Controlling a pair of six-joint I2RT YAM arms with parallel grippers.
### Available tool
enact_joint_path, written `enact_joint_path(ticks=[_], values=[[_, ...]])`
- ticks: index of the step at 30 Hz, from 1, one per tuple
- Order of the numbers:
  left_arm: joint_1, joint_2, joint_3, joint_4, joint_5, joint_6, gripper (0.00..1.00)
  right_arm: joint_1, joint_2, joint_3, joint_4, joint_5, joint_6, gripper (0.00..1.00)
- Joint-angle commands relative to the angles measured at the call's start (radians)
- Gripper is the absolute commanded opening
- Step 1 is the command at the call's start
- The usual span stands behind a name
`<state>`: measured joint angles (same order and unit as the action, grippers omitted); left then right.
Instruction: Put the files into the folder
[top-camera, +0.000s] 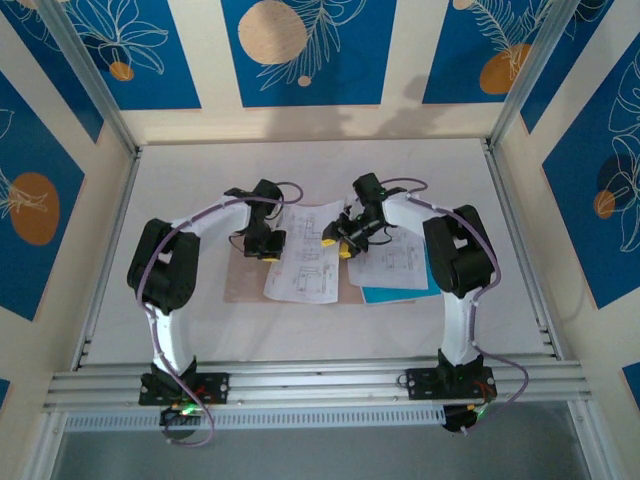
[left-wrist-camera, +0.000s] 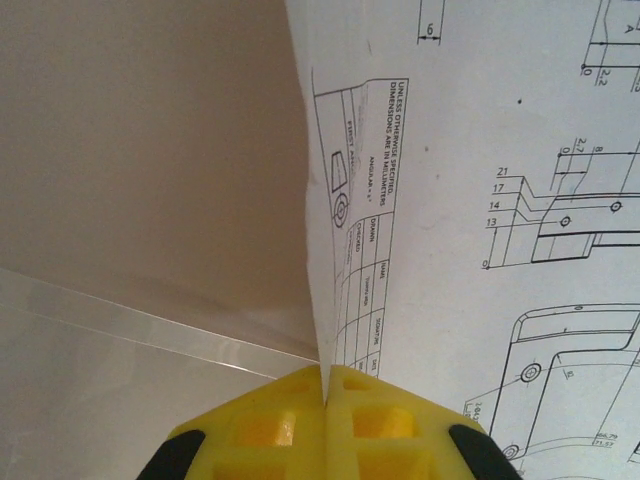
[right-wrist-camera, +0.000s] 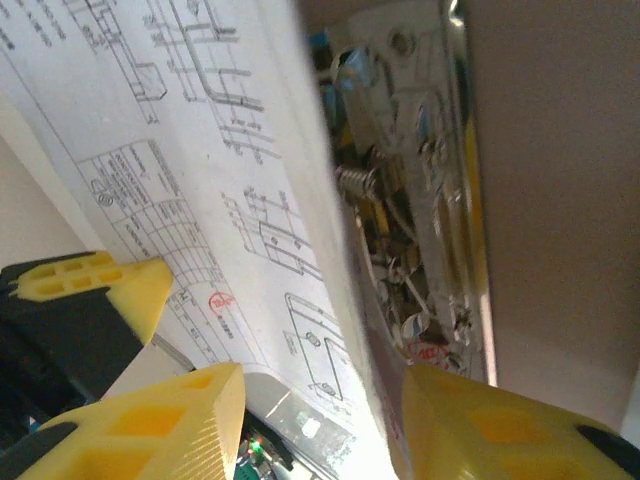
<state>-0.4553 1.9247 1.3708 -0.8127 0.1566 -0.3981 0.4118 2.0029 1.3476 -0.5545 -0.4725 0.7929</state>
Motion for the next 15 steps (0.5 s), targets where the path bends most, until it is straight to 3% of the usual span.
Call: enact_joint_path(ticks=[1,15], values=[[0.011,-0.013,-0.015,0.001,0.011,-0.022,0.00,0.024,-0.048,-0.033,0.002,-0.020,-0.013,0.46],[0.011,-0.026,-0.035,0.009,0.016,-0.036,0.00,0.096,-0.095,-0.107,0.011,0.035,-0.008,0.37]])
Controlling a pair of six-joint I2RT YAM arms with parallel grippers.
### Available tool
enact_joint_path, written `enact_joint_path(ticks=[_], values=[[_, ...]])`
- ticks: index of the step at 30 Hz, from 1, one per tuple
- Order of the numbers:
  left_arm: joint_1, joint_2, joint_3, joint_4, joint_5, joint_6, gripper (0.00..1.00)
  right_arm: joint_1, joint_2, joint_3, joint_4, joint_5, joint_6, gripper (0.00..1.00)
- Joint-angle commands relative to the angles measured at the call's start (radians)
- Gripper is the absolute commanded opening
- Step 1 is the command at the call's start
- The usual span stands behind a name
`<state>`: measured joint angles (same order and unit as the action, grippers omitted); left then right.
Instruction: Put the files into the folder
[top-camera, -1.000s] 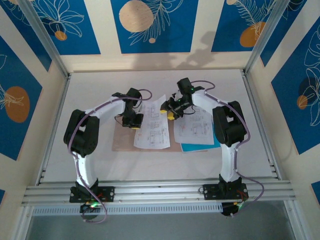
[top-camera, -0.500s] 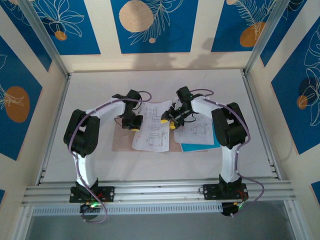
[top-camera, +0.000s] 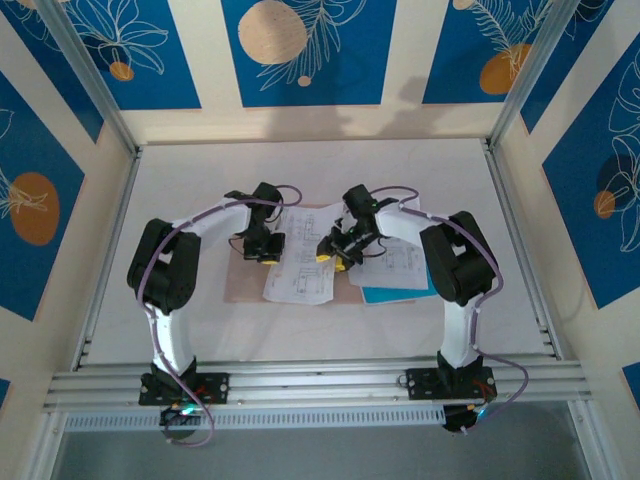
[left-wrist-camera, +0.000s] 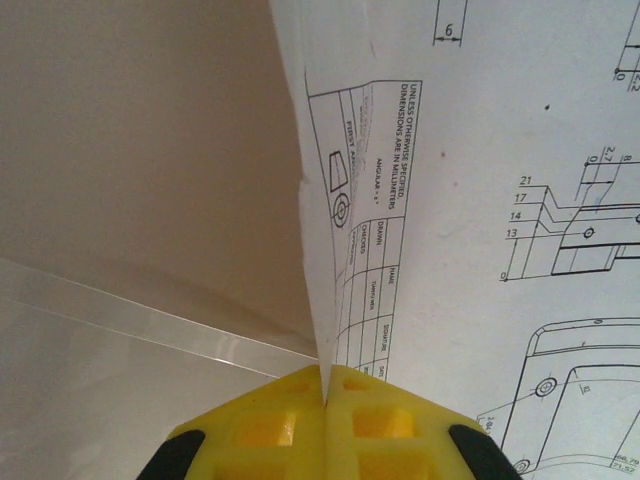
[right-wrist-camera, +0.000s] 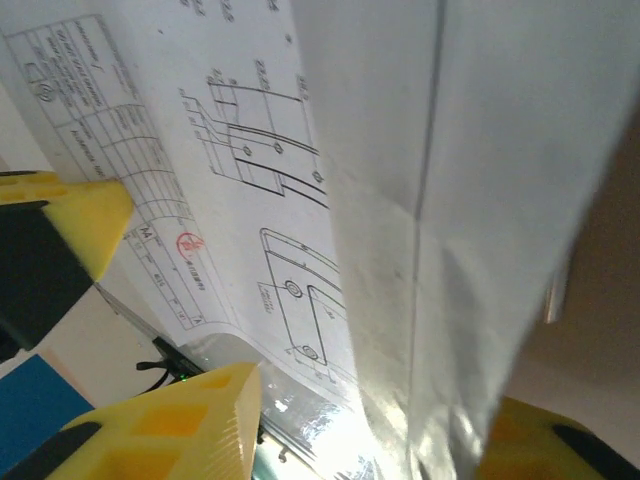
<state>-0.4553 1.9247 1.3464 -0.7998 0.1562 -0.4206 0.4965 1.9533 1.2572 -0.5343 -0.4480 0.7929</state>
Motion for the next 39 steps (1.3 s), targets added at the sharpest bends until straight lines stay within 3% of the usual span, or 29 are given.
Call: enact_joint_path(ticks=[1,6,8,10,11,14,17,21,29,34,39], values=[[0.011,-0.026,-0.010,-0.004,0.016,-0.013,0.00,0.013,-0.048,-0.018,-0.011,0.019,-0.009,0.35],[0.010,-0.032,-0.014,-0.006,0.013,-0.014,0.00,0.017,-0.055,-0.015,-0.029,0.053,-0.026,0.20],[0.011,-0.038,-0.011,-0.009,0.010,-0.018,0.00,0.019,-0.057,-0.002,-0.055,0.088,-0.045,0.00],[0.010,-0.048,-0.002,-0.020,0.001,-0.025,0.00,0.019,-0.062,0.014,-0.081,0.122,-0.074,0.00],[0.012,-0.055,0.006,-0.028,-0.005,-0.031,0.05,0.020,-0.067,0.024,-0.092,0.143,-0.092,0.00],[0.028,-0.087,0.016,-0.049,-0.027,-0.066,0.39,0.019,-0.091,0.052,-0.127,0.221,-0.159,0.00],[0.077,-0.130,-0.005,-0.070,-0.032,-0.120,0.46,0.013,-0.119,0.087,-0.148,0.299,-0.231,0.00],[0.178,-0.191,-0.077,-0.073,-0.006,-0.166,0.40,0.011,-0.159,0.123,-0.149,0.375,-0.319,0.00],[0.341,-0.301,-0.291,-0.044,0.047,-0.202,0.13,0.017,-0.225,0.164,-0.097,0.477,-0.468,0.00],[0.362,-0.348,-0.399,-0.020,0.055,-0.220,0.00,0.036,-0.243,0.178,-0.047,0.477,-0.533,0.00],[0.363,-0.380,-0.466,-0.001,0.061,-0.243,0.00,0.063,-0.198,0.240,-0.042,0.454,-0.552,0.00]])
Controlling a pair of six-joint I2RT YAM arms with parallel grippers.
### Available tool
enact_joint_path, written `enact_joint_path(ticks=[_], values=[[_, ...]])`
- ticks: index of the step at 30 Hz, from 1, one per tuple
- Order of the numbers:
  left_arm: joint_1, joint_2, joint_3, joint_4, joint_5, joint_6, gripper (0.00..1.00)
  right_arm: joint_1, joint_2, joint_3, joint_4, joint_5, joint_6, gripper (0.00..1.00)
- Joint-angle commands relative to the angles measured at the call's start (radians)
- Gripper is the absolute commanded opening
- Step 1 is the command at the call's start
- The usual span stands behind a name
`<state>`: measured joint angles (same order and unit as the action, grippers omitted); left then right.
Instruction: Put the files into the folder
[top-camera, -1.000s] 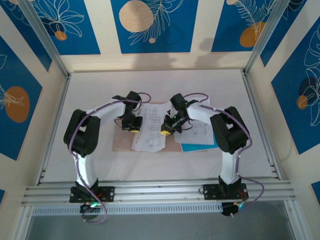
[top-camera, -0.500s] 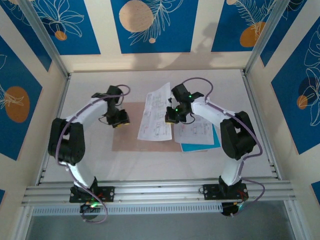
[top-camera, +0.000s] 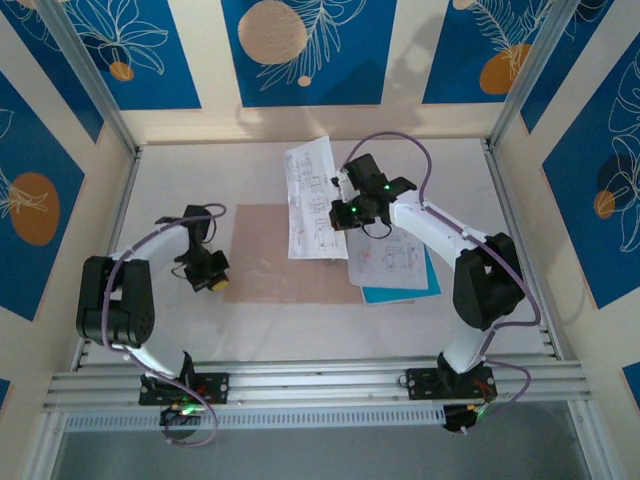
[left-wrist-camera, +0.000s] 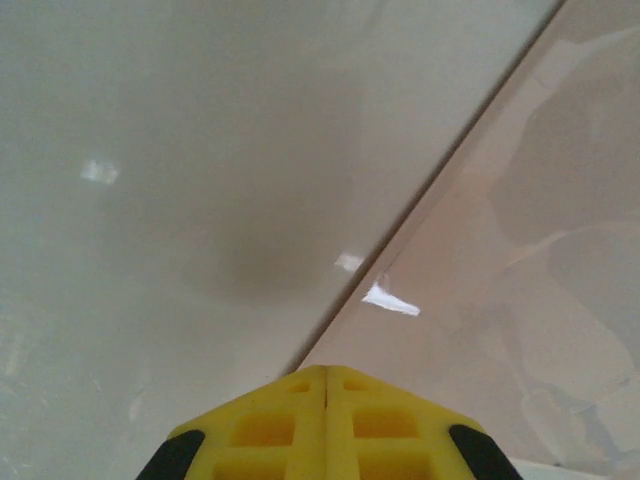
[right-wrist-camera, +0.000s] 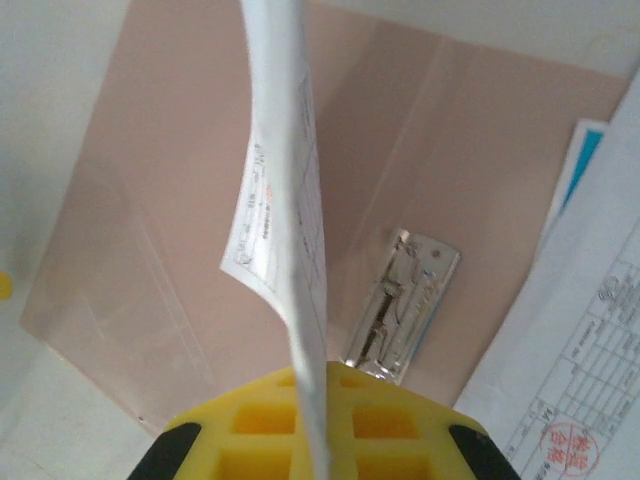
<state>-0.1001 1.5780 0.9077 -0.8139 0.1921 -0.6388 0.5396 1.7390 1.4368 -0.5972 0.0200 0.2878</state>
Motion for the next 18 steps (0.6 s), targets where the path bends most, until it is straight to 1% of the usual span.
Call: enact_joint_path(ticks=[1,9,18], values=[[0.008,-0.040,-0.037,0.015,0.024,-0.028,0.00,0.026,0.027,0.074,0.019,-0.019,-0.046,0.00],[0.008,-0.090,-0.099,0.028,0.038,-0.069,0.00,0.081,0.114,0.152,0.014,-0.062,-0.064,0.00],[0.009,-0.172,-0.170,0.043,0.119,-0.146,0.00,0.098,0.149,0.159,0.020,-0.125,-0.079,0.00]])
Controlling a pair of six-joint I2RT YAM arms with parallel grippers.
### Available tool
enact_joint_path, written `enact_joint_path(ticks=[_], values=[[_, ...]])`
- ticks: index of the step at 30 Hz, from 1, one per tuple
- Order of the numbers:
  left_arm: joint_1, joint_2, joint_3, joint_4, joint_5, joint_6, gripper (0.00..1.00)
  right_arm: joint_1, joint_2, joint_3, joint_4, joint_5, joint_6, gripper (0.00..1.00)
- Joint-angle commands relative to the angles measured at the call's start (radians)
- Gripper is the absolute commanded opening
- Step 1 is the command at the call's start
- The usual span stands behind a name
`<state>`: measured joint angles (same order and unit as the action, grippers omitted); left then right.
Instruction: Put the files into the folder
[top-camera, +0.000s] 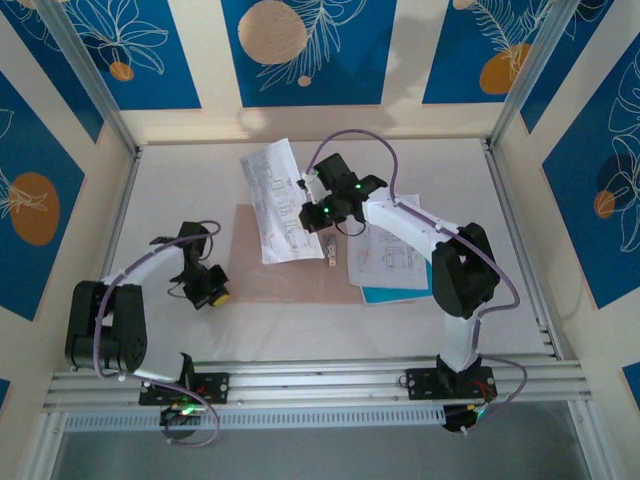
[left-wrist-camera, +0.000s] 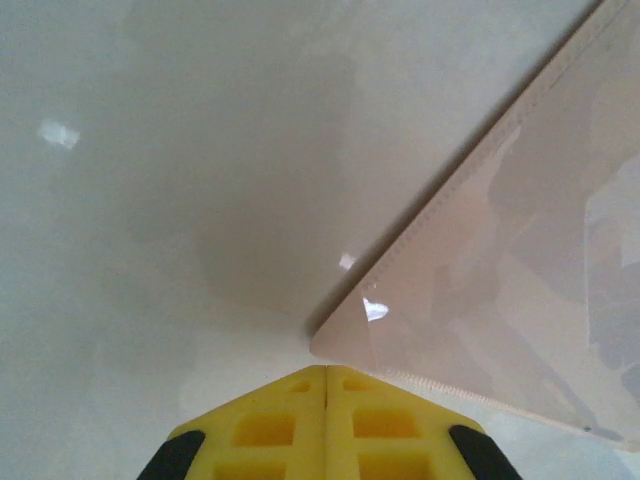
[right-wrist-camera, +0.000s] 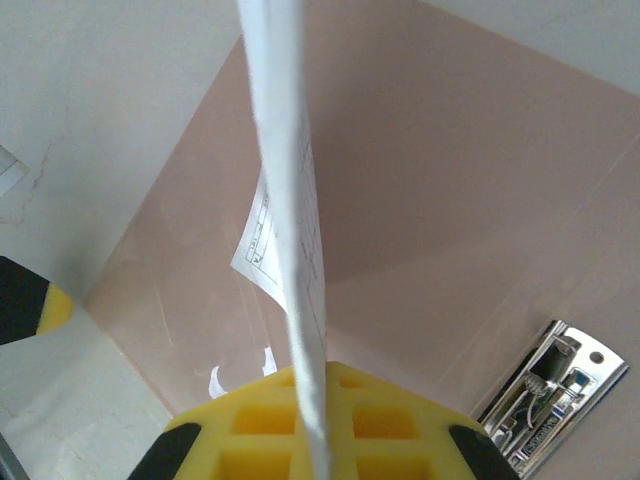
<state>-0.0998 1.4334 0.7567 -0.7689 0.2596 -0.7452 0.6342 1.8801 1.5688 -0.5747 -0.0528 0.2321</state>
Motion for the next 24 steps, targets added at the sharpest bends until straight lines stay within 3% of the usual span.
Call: enact_joint_path(ticks=[1,13,24], values=[[0.008,-0.032,-0.024,-0.003,0.058,-0.044,0.00,0.003,0.010,0.026,-0.003,-0.059,-0.027,0.00],[0.009,-0.033,-0.068,0.036,0.062,-0.064,0.00,-0.073,-0.007,-0.067,-0.008,-0.301,-0.081,0.00],[0.008,-0.043,-0.050,0.014,0.019,-0.057,0.00,-0.128,-0.025,-0.165,0.004,-0.373,-0.075,0.00]])
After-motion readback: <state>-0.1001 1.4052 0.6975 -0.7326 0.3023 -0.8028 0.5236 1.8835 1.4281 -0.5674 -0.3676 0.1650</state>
